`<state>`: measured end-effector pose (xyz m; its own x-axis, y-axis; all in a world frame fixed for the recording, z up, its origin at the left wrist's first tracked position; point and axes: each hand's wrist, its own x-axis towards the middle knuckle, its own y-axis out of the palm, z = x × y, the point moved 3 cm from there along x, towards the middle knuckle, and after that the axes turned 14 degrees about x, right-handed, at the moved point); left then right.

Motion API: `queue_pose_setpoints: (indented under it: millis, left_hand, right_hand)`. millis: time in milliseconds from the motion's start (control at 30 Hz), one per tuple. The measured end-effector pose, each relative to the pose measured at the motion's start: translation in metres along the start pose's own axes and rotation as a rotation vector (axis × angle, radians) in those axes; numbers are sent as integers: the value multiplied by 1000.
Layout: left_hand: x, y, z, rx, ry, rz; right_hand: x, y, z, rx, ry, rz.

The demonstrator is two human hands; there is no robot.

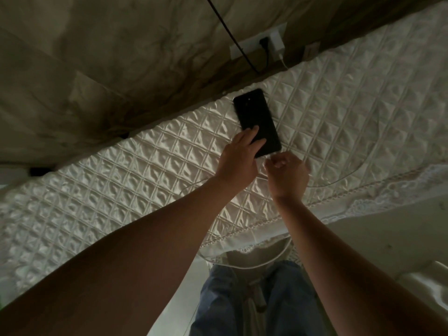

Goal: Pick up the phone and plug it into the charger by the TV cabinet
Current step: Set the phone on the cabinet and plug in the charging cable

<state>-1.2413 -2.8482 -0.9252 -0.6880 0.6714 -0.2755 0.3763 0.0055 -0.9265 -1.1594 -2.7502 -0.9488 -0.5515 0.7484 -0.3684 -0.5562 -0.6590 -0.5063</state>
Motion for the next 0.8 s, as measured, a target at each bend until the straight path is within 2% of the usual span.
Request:
queue_pose_setpoints:
  millis: [567, 800]
  left_hand:
    - [0, 1, -1, 28, 7, 26]
    - [0, 0, -3, -134, -54, 55]
  right_hand:
    - [3, 3, -1, 15, 41, -23]
    - [1, 1, 8, 51, 107, 59]
